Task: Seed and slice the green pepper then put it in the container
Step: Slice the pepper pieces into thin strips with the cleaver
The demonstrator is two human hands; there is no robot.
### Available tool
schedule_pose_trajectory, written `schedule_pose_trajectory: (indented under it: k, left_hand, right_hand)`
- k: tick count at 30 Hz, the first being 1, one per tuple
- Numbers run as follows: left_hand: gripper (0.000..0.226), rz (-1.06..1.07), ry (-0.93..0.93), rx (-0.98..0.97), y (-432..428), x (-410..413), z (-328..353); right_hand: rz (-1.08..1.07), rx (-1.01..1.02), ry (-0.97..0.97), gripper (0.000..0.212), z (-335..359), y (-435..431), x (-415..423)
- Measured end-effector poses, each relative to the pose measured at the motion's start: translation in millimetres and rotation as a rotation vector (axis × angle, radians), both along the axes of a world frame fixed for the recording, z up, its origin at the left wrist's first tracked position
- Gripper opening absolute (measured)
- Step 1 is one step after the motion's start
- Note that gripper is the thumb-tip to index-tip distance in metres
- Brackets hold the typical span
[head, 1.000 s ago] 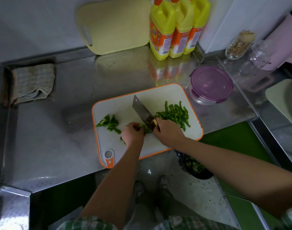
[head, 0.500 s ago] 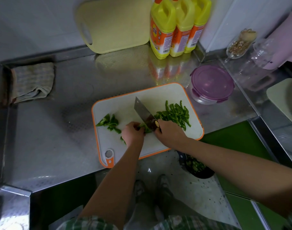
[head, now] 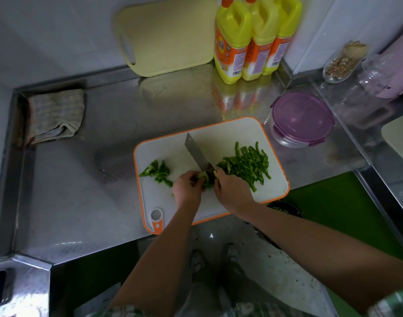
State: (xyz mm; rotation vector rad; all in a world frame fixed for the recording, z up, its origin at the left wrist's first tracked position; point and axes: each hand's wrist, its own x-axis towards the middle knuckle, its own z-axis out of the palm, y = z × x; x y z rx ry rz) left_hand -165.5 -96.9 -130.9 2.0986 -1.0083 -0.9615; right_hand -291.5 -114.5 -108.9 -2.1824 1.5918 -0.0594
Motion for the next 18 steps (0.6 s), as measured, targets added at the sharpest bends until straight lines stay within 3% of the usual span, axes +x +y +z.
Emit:
schedule_pose_trajectory:
  k: [7,18]
  left_hand:
    - [0.020,0.096,0.005,0.075,-3,-5,7]
    - [0.020,0.157,0.027,0.124,-7,-5,8]
  right_hand:
    - [-0.019,0.010,-0.159,0.013,14,-16,-7]
    - [-0.024,0.097,-0.137,0.016,20,-11,-14]
